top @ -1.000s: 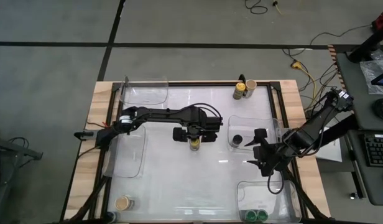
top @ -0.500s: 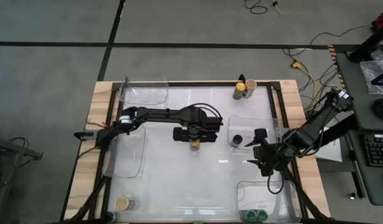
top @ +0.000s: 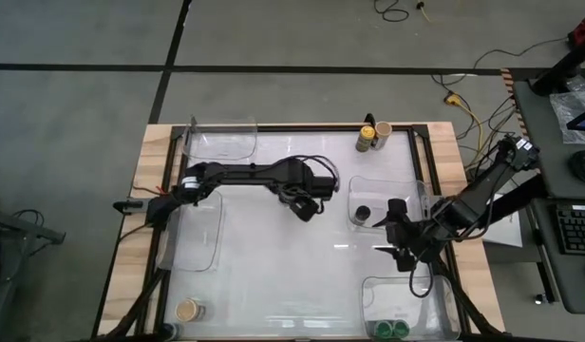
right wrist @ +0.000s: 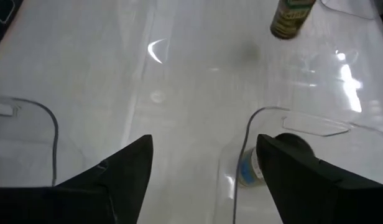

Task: Sort spices by type
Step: Put the bottom yellow seasoning bottle into the top transparent bin

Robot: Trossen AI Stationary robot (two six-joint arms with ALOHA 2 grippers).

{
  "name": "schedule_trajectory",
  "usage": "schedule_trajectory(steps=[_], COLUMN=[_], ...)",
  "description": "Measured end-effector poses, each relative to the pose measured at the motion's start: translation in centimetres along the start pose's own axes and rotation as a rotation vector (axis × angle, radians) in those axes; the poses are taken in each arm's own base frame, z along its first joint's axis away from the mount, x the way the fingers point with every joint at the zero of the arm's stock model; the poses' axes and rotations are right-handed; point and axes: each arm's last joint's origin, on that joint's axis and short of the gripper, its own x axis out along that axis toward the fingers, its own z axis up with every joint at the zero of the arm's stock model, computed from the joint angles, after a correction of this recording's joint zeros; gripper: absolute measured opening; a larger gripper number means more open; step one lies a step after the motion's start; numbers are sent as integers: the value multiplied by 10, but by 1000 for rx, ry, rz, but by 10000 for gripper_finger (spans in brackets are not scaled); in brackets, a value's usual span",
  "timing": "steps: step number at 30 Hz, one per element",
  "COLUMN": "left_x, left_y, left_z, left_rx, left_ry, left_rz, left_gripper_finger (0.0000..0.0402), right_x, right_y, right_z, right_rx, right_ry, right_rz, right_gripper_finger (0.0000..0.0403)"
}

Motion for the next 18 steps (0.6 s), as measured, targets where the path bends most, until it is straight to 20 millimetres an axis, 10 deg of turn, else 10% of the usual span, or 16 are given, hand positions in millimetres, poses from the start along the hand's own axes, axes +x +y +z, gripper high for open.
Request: schedule_trajectory(steps=[9, 18], left_x=[-58, -98], left_y=[23, 104], left_z=[-5, -24], left_rx=[370, 510], left_ry=[-184, -247], left_rz=[-18, 34], left_gripper_finger=[208, 208], right_x=[-4, -8], right_y=[0, -9], right_z=[7, 30], right_rx=[39, -44], right_ry=[-31, -214], right_rz=[-1, -156], right_gripper_finger=[285, 264])
